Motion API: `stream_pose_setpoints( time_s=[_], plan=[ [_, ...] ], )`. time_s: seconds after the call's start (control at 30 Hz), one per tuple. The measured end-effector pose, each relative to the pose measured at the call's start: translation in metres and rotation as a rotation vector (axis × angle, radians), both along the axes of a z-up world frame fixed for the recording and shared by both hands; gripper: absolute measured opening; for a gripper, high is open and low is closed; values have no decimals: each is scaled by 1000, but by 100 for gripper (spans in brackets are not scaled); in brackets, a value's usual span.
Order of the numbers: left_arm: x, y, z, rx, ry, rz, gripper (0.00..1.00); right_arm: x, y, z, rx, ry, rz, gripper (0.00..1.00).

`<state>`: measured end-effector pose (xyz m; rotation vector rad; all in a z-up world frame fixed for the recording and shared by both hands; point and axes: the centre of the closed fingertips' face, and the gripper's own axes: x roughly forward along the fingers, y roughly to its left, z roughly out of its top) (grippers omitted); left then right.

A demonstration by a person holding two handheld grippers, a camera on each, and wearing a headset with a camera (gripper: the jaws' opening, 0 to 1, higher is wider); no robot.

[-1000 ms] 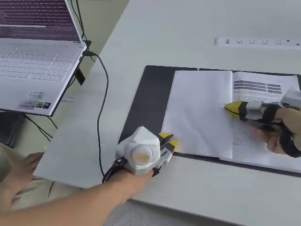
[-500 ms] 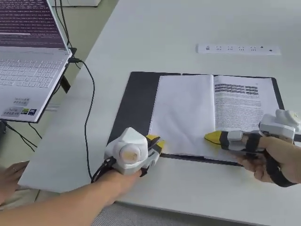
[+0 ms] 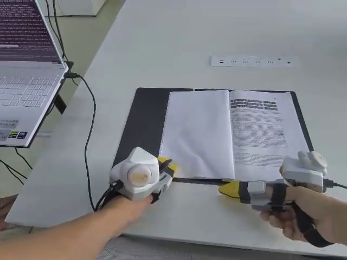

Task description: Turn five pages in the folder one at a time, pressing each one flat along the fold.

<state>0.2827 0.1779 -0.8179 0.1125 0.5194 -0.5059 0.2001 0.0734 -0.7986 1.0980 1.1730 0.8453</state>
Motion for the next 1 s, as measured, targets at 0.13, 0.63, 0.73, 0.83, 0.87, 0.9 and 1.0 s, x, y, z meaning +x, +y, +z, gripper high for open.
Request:
stream_pose_setpoints(
  time_s=[0.13,0.63,0.73,0.83,0.87,0.9,1.0],
  plan=[
    [1,0,1,11,24,23,7,4,-2,21,10,-71,-37,0],
    [-28,15,64,-57,97,106,23,24,-105,128,-359,-551,-387,16],
    [-36,20,83,-76,73,111,27,13,-125,138,-429,-604,-396,26],
    [-42,24,96,-78,64,112,31,6,-138,144,-469,-637,-414,30],
    [-43,25,102,-89,51,111,33,1,-141,146,-477,-640,-420,31],
    [-45,25,106,-91,48,107,33,0,-145,147,-484,-645,-427,32],
    [-51,26,119,-89,20,99,34,-4,-157,154,-499,-666,-473,37]
  ],
)
